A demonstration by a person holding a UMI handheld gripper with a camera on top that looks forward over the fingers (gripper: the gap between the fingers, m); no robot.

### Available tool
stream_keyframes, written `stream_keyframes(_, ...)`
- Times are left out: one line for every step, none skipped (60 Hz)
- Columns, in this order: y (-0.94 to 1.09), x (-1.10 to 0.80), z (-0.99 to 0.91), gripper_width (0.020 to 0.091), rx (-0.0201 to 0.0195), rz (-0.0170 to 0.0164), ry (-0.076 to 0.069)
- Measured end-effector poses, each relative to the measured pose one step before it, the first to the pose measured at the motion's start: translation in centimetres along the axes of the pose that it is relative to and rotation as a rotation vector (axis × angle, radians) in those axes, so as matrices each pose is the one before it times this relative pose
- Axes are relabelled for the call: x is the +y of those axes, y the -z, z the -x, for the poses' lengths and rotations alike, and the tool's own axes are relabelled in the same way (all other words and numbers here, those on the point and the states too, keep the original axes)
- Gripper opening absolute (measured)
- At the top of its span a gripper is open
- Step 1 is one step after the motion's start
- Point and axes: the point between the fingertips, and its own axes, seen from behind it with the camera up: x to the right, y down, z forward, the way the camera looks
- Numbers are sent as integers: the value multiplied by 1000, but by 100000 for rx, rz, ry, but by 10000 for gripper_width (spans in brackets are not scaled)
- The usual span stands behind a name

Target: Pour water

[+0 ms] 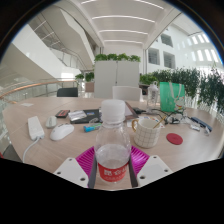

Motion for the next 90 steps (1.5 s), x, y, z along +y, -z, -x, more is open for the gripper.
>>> stream_keyframes(-79,59,64,479,-222,94,759)
stream_keyframes(-21,-1,28,459,-209,-246,561)
stream_keyframes(-4,-12,100,449,-268,-382,484)
stream_keyframes(-5,14,16,434,-39,-365,554)
stream_keyframes(3,-9,-31,419,83,-433,315)
stream_keyframes(-21,15,-49,404,160,-100,-211)
stream_keyframes(-123,116,-153,383,85,121,-607)
stream_keyframes(139,-37,29,381,2,675,-1286)
stream_keyframes(-51,61,3,349,-198,713,-1029)
stream_keyframes(-77,66,26,331,-510,869,-561)
stream_keyframes(-190,113,-34,346,-845,305,-93)
stream_keyframes(-96,-19,128,345,-803,591,103)
stream_keyframes(-123,-76,70,345,-756,320,167)
stream_keyframes(-117,-70,12,344,-390,314,-302)
stream_keyframes(-113,21,43,343,-426,840,-945)
stream_keyframes(-177,36,103,344,-701,859,-1333)
stream_keyframes(-110,-75,126,343,-820,1140,-1215)
stream_keyframes(-248,22,-22,344,-1244,1412,-1515)
stream_keyframes(-33,-180,145,344,-1186,1204,-1509)
stream_keyframes(-31,-476,208,319,-1546,338,-2098)
stream_keyframes(-32,-649,248,344,-1817,-366,-3054)
stream_keyframes(-169,-745,154,345,-1683,-622,-4412)
stream_keyframes(-257,-735,166,345,-1620,-429,-5813)
stream_keyframes(-217,-657,208,345,-1836,-245,-6898)
stream_keyframes(-652,-695,714,346,192,699,-5656)
stream_keyframes(-468,-193,-29,346,-3181,-717,-8047)
stream_keyframes(-273,-795,261,346,-2314,121,-8569)
stream_keyframes(-248,-807,217,345,-2025,103,-8541)
stream_keyframes(-295,-790,191,345,-1688,61,-8461)
stream_keyframes(-237,-793,149,345,-1480,112,-8162)
stream_keyframes(-413,-499,497,345,-903,345,-7802)
stream_keyframes(-284,-543,-32,345,-2387,1519,-7738)
stream_keyframes(-759,-124,614,345,23,188,-6620)
stream_keyframes(-330,-266,88,345,-1508,1947,-7760)
stream_keyframes(-301,-198,127,344,-1461,2161,-8050)
stream_keyframes(-283,-86,291,343,-1752,2244,-8149)
stream_keyframes(-233,-80,321,343,-2009,2065,-8217)
stream_keyframes(232,-550,652,344,-2269,3034,-10464)
stream_keyframes(-730,349,529,342,-1012,-122,-6496)
stream_keyframes(-117,-141,494,342,-2996,1550,-7786)
stream_keyframes(-46,-212,644,343,-3158,1390,-7613)
stream_keyframes(-34,-182,760,343,-3367,1281,-7197)
stream_keyframes(38,-187,742,343,-3237,1116,-6850)
stream_keyframes(51,-30,973,344,-2028,706,-7400)
stream_keyframes(-312,-91,822,343,-2575,404,-5871)
stream_keyframes(146,-189,722,344,-2922,679,-5060)
stream_keyframes(99,-152,782,343,-2656,343,-4562)
stream_keyframes(104,-196,709,345,-2440,113,-3821)
stream_keyframes(524,-230,1018,346,-2308,125,-3345)
stream_keyframes(-810,-269,16,345,-1089,-1141,-2403)
stream_keyframes(34,-218,363,346,-1417,-113,-2133)
stream_keyframes(84,-212,350,345,-1286,-193,-1935)
stream_keyframes(-44,-280,149,345,-1119,-311,-1838)
stream_keyframes(-45,-229,149,344,-1025,-372,-1904)
stream_keyframes(17,-75,504,343,-698,-612,-1940)
stream_keyframes(2,-32,98,343,-609,21,-1592)
stream_keyframes(-345,83,-264,344,-612,-57,-1261)
stream_keyframes(-37,-41,116,344,-617,-65,-1197)
stream_keyframes(361,-288,672,343,-672,-135,-1023)
stream_keyframes(-34,73,14,343,-25,313,-399)
stream_keyframes(55,77,44,342,29,366,-368)
stream_keyframes(-26,102,-48,343,181,426,-104)
stream_keyframes(20,70,-53,343,229,329,-136)
stream_keyframes(385,-12,200,345,-446,-21,-521)
stream_keyframes(-575,-23,-416,345,409,5,-236)
stream_keyframes(-106,73,-140,344,225,222,-389)
stream_keyframes(-97,82,-98,345,123,350,-410)
stream_keyframes(-38,86,-80,344,58,383,-372)
stream_keyframes(-39,54,-85,344,85,307,-255)
stream_keyframes(-29,24,-117,344,207,189,-187)
stream_keyframes(184,74,-20,346,247,106,-203)
stream_keyframes(-160,-51,-165,345,802,-16,302)
stream_keyframes(-13,71,-122,345,648,211,579)
stream_keyframes(7,85,-129,345,866,264,1229)
stream_keyframes(-35,104,-165,345,1390,238,2037)
stream_keyframes(30,180,-112,346,1502,387,2862)
stream_keyframes(432,416,-134,346,1106,563,3465)
stream_keyframes(-192,81,-64,346,2289,165,4904)
stream_keyframes(121,331,-11,346,2363,709,6177)
stream_keyframes(202,389,114,346,2408,805,7391)
stream_keyframes(196,377,279,346,2274,869,8637)
stream_keyframes(275,270,476,345,2011,832,9499)
stream_keyframes(353,17,677,347,1833,397,9937)
stream_keyframes(330,-293,345,347,2523,99,11540)
stream_keyframes(1678,-346,277,348,-2925,1814,13072)
stream_keyframes(1078,-810,1678,347,-1044,-2300,8709)
stream_keyframes(-1441,-1139,1264,347,5370,-4259,8366)
stream_keyframes(339,-1024,809,349,1804,-2737,11509)
stream_keyframes(260,-1258,630,348,2545,-3213,11210)
stream_keyframes(1914,-984,-368,347,-1680,-3025,14883)
